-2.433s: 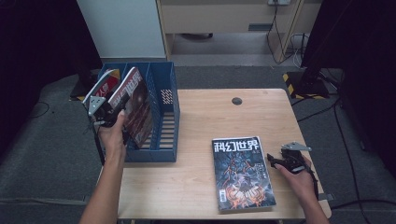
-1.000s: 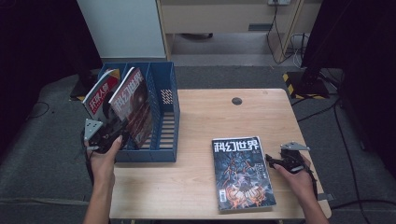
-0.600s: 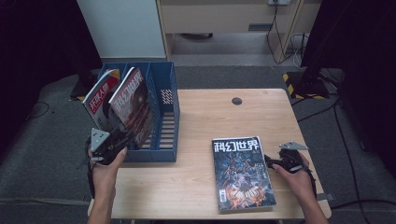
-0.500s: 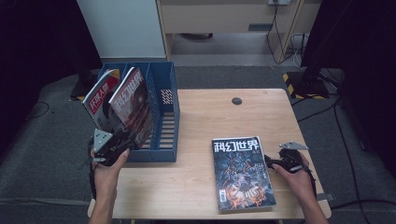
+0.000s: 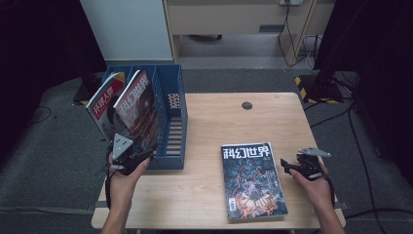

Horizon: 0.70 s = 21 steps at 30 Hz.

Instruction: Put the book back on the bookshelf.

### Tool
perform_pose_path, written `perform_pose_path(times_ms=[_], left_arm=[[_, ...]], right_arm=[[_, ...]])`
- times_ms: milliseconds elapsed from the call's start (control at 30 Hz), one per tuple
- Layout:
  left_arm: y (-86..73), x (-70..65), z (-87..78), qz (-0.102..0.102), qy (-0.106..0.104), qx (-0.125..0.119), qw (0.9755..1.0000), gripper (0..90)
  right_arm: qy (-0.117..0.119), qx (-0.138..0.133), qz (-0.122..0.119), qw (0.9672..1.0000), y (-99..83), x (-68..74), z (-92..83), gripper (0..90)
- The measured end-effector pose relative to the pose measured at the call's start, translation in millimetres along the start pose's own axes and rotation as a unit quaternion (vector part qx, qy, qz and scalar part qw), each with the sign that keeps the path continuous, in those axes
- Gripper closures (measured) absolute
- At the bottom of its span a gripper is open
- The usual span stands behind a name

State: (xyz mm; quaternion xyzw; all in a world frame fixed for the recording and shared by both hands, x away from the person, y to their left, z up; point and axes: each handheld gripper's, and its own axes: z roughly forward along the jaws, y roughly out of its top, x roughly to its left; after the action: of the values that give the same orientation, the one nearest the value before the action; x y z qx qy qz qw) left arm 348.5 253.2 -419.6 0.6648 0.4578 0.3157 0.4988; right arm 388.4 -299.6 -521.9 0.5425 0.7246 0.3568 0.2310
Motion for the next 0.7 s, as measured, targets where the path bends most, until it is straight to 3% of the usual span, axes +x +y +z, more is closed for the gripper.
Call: perform_pose_path(times_ms=[167, 400, 533, 700], left_arm=[[3.9, -20.2, 4.2, 0.008, -0.02, 0.007, 0.9998, 26.8], [2.2, -51.3, 17.9, 0.022, -0.07, 0.024, 0.997, 24.3], [-4.1, -77.7, 31.7, 0.044, -0.107, 0.046, 0.9922, 24.0], [-11.8, -114.0, 51.5, 0.073, -0.147, 0.079, 0.9833, 23.9]], right_arm=[[0.015, -0.028, -0.017, 0.9993, 8.1, 7.3, -10.6, 38.2], [0.033, -0.045, -0.039, 0.9977, 11.7, 18.6, -15.0, 49.2], [0.055, -0.045, -0.04, 0.9967, 13.0, 25.1, -12.5, 50.0], [0.085, -0.037, -0.059, 0.9939, 13.4, 40.7, -6.6, 46.9]])
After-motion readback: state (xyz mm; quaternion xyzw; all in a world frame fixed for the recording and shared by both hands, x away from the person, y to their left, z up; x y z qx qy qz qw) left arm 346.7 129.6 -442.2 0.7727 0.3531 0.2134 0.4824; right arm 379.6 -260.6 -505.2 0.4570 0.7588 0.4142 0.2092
